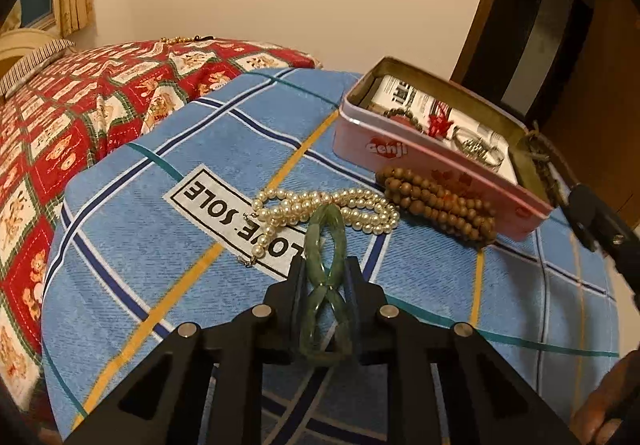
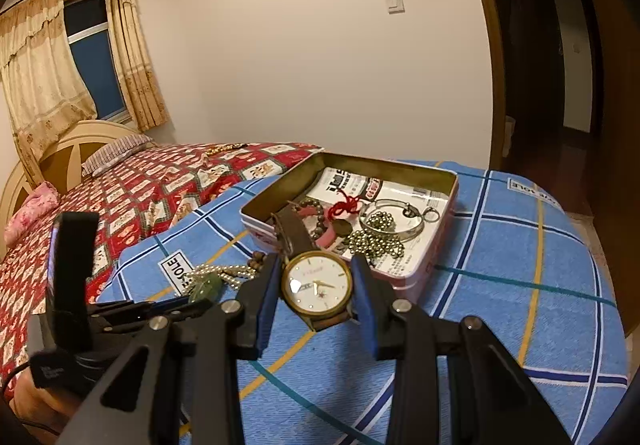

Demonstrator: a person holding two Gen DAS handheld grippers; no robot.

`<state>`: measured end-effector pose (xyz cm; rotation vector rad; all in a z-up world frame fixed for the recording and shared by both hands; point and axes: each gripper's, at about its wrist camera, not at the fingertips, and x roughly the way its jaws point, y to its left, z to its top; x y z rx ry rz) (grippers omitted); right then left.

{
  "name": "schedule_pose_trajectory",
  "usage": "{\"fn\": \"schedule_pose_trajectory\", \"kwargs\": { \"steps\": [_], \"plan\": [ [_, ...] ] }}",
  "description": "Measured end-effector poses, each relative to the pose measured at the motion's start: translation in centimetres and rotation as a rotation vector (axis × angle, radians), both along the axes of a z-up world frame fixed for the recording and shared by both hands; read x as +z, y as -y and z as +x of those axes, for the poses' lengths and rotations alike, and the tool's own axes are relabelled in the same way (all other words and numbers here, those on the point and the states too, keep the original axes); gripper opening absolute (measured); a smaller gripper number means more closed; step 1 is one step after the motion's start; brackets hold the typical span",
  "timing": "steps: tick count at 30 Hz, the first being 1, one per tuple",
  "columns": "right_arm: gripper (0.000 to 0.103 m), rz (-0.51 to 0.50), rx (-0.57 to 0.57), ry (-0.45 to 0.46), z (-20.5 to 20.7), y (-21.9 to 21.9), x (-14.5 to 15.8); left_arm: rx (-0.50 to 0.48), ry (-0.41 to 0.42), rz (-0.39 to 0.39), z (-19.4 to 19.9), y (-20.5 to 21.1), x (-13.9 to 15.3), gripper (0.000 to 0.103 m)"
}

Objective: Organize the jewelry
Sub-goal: 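Grasp the gold wristwatch with the right tool while the left tool grasps the jade bangle, then lower the watch into the tin with the right tool while the left tool drops the jade bangle in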

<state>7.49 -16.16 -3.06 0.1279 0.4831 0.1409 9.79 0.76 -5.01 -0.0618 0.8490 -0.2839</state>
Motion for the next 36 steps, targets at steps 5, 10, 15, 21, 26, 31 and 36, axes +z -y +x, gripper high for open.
{"fn": "schedule_pose_trajectory", "kwargs": {
  "steps": [5,10,15,21,26,31,36],
  "plan": [
    [0.039,-0.007,-0.016,0.02,-0.3,0.1,0.2,-0.016,0.124,-0.039,-2.3,-0.6,2.1,0.019],
    [0.039,0.001,-0.028,0.037,-0.4,0.5,0.4,-0.024,0.227,-0.038,-4.0,-1.0,3.5,0.019],
    [0.039,0.011,-0.05,0.053,-0.6,0.8,0.6,-0.04,0.271,-0.048,-4.6,-1.0,4.0,0.019],
    [0.039,0.023,-0.081,0.066,-0.8,1.4,0.9,-0.064,0.303,-0.072,-4.4,-0.3,4.8,0.019],
    [0.039,0.065,-0.108,0.067,-0.7,2.5,1.4,-0.09,0.333,-0.089,-3.6,0.5,5.9,0.019],
    [0.039,0.052,-0.117,0.065,0.7,3.1,2.2,-0.111,0.368,-0.099,-1.4,2.1,7.3,0.019],
    [0.039,0.023,-0.137,0.095,3.0,3.7,3.3,-0.136,0.404,-0.104,1.5,4.2,8.2,0.019]
  ]
}}
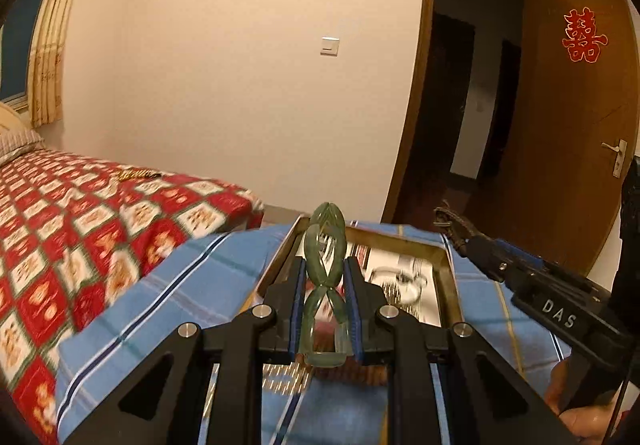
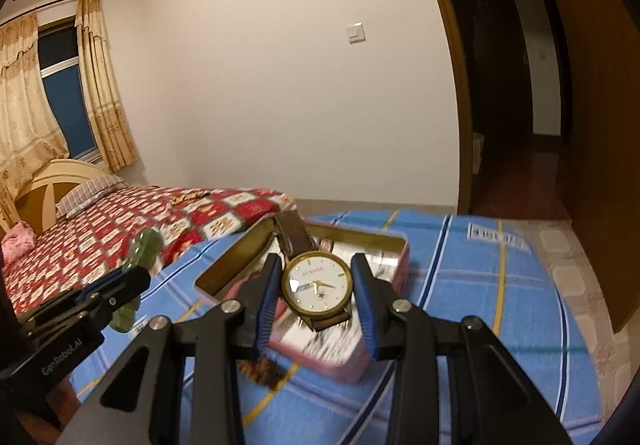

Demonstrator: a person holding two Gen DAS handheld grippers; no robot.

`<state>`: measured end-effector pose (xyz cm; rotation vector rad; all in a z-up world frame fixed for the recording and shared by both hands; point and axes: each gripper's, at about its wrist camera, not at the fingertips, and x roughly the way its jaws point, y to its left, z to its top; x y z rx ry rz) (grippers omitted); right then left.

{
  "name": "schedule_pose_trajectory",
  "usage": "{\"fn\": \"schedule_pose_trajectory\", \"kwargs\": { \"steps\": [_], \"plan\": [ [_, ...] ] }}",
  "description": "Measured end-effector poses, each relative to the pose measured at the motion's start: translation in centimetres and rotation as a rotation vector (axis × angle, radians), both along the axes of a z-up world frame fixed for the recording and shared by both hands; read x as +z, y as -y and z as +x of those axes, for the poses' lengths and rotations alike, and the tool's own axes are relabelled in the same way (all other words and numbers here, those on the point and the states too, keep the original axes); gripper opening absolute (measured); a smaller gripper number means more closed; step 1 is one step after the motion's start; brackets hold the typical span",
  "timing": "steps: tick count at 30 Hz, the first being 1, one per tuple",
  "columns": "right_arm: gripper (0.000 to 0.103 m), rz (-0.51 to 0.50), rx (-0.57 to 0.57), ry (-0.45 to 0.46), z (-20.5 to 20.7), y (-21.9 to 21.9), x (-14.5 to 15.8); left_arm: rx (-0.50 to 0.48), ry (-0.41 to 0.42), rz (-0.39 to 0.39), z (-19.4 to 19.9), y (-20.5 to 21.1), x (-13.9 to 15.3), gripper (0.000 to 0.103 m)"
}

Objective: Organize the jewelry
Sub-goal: 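Lower the watch into the tin with the right tool while the left tool drops the jade bangle in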

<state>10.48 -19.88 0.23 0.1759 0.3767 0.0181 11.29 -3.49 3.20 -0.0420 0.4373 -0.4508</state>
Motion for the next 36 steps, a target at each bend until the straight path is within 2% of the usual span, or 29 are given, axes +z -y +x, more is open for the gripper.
{"fn": "schedule_pose_trajectory", "kwargs": {
  "steps": [6,9,16,21,26,36],
  "plan": [
    [0.039,0.016,-0.037,0.008,3.7,0.7,0.1,0.005,0.007,0.01,4.3,2.2,-0.4,0.019],
    [0.039,0.013,-0.053,-0.008,5.7,0.6,-0.3,0.005,-0.025,0.024,6.6,3.2,-1.2,0.019],
    [0.039,0.005,-0.071,-0.11,8.9,0.2,-2.3,0.005,-0.125,0.09,10.1,5.6,-3.3,0.019],
    [0.039,-0.006,-0.076,-0.18,9.8,0.9,-3.3,0.016,-0.179,0.13,10.9,6.6,-4.4,0.019],
    [0.039,-0.043,-0.081,-0.183,9.8,0.9,-3.2,0.044,-0.232,0.157,11.7,6.7,-5.6,0.019],
    [0.039,-0.031,-0.074,-0.199,10.3,1.1,-3.2,0.063,-0.236,0.176,11.9,6.9,-6.1,0.019]
  ]
}}
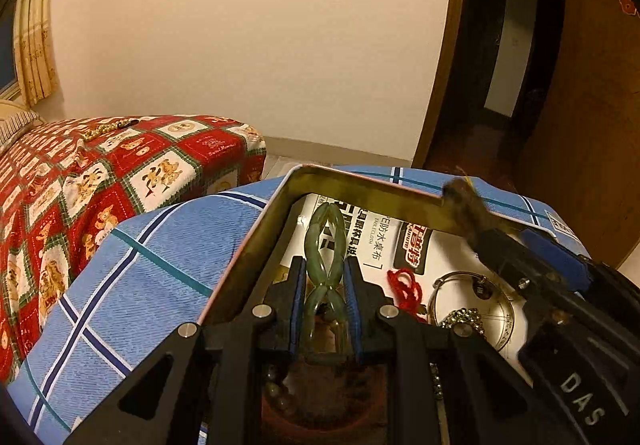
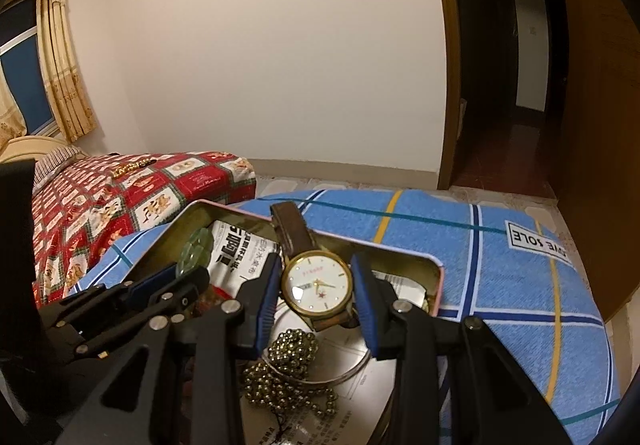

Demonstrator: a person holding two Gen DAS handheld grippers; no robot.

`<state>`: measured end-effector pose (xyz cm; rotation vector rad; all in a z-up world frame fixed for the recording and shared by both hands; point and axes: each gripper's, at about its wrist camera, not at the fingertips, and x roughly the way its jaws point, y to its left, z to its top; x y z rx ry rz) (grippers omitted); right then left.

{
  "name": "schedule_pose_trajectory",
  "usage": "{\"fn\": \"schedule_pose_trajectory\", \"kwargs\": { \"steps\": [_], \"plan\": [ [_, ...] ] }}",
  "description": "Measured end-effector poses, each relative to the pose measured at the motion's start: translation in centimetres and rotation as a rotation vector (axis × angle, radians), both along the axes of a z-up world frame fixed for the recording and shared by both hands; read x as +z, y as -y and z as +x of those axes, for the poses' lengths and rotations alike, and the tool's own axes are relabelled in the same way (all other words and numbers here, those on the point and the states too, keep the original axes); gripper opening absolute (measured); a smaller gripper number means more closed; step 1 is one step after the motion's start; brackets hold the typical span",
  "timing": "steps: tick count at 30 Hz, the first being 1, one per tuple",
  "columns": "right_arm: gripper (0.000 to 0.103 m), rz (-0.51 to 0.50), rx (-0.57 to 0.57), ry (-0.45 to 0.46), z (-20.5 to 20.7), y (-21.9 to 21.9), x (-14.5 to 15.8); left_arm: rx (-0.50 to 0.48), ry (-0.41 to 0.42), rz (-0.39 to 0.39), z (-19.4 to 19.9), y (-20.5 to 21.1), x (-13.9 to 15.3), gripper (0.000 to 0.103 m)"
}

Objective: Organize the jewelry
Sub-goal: 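Lower the watch into the tin with the right tool while the left tool drops the jade bangle in, then withdraw both open tools from the tin toward the remaining necklaces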

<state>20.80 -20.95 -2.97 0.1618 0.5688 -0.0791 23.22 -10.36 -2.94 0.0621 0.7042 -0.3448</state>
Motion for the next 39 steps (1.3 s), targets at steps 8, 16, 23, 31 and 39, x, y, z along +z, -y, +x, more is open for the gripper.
{"fn": "schedule_pose_trajectory", "kwargs": {
  "steps": [8,16,23,31,39],
  "plan": [
    [0.086,0.038,-0.025,0.101,-1.5,0.4,0.9,0.016,-0.012,-0.014,-0.1,0.0,0.0,0.035],
    [0.093,0.006,-0.109,0.233,-3.6,0.6,2.4,0.007,0.117,0.014,-2.7,0.3,2.1,0.072],
    [0.093,0.001,-0.148,0.301,-5.2,0.6,2.8,0.049,0.161,0.005,-5.8,-2.3,2.6,0.072],
    [0.093,0.021,-0.15,0.299,-8.6,-0.4,2.4,0.107,0.173,0.0,-9.0,-4.9,2.2,0.072],
    [0.093,0.017,-0.135,0.275,-10.8,-1.3,2.0,0.123,0.155,0.011,-11.4,-6.2,1.3,0.072]
  ]
}}
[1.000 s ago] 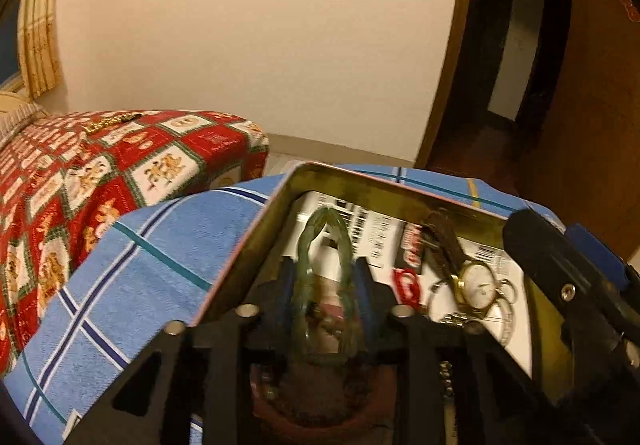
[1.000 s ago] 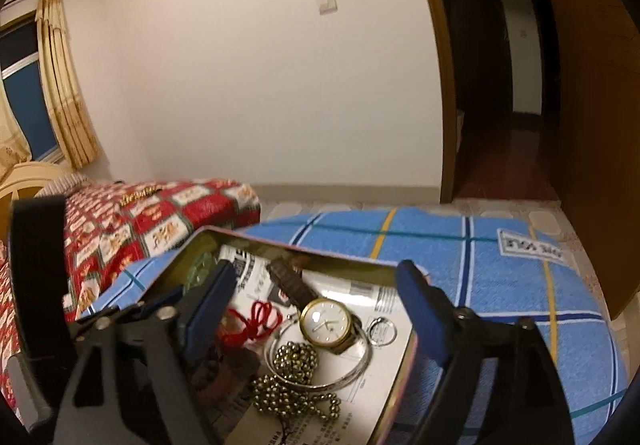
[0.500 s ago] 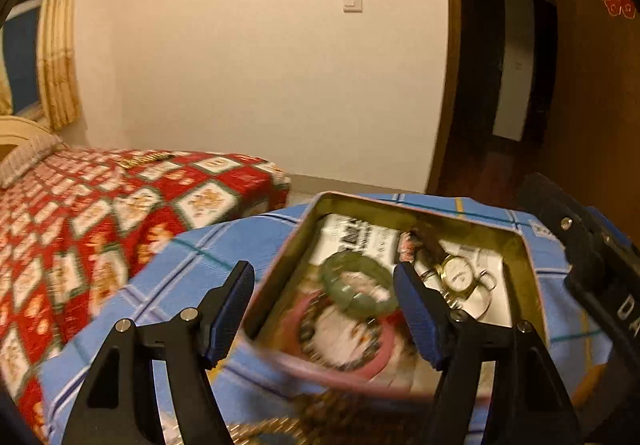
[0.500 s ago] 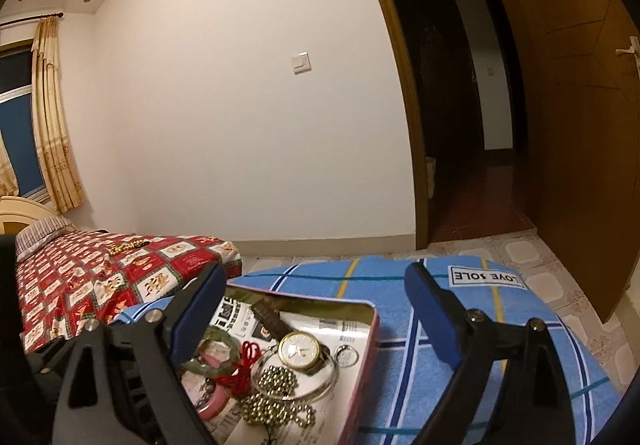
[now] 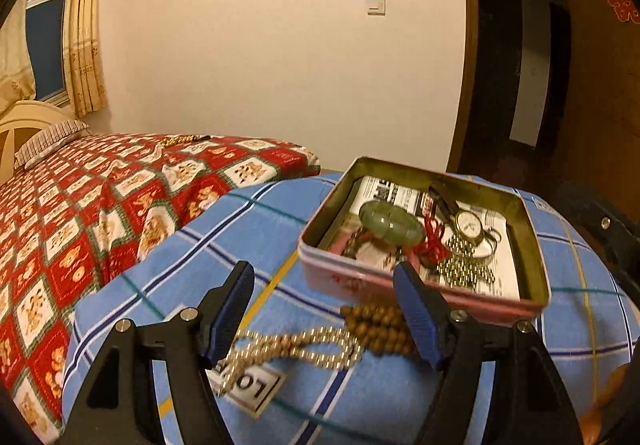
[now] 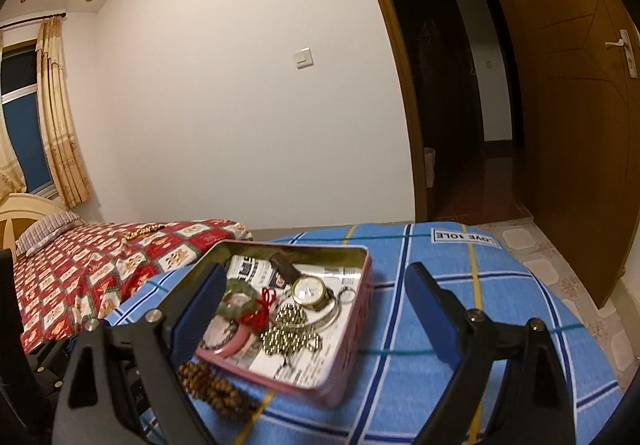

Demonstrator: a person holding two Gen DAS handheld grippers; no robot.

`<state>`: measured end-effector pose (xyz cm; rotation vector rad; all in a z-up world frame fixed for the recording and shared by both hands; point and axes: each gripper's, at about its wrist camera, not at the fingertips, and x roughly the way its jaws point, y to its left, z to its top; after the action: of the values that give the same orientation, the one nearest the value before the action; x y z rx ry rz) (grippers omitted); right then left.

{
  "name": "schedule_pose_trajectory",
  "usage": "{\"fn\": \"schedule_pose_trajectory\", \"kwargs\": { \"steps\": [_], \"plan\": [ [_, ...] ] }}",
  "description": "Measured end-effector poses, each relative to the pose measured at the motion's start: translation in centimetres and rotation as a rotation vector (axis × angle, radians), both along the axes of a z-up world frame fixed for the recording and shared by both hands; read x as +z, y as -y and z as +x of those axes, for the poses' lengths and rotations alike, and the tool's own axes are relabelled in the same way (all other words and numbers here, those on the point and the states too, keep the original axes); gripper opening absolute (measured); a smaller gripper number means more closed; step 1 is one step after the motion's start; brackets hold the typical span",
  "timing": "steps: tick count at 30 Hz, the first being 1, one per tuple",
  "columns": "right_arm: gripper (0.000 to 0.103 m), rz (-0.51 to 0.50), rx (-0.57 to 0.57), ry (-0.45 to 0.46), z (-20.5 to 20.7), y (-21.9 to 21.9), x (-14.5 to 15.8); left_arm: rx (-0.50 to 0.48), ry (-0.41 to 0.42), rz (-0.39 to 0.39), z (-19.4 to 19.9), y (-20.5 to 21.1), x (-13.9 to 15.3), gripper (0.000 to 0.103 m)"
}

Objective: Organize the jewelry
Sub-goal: 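Withdraw both open tools from the tin toward the remaining necklaces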

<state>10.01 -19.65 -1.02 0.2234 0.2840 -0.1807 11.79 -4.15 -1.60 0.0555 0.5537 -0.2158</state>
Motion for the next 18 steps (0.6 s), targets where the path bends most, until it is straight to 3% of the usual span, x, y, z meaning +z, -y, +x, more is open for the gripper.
{"fn": "schedule_pose_trajectory", "kwargs": {
  "steps": [10,18],
  "plan": [
    [0.093,-0.005,0.021,-0.041,-2.2,-0.8,-0.8,0.002,-0.014,0.022,-2.6,-1.0,-0.8,0.072],
    [0.092,-0.02,0.056,-0.086,-3.0,-1.7,-1.4,0.04,-0.068,-0.041,-4.4,-4.8,-1.1,0.072]
  ]
}}
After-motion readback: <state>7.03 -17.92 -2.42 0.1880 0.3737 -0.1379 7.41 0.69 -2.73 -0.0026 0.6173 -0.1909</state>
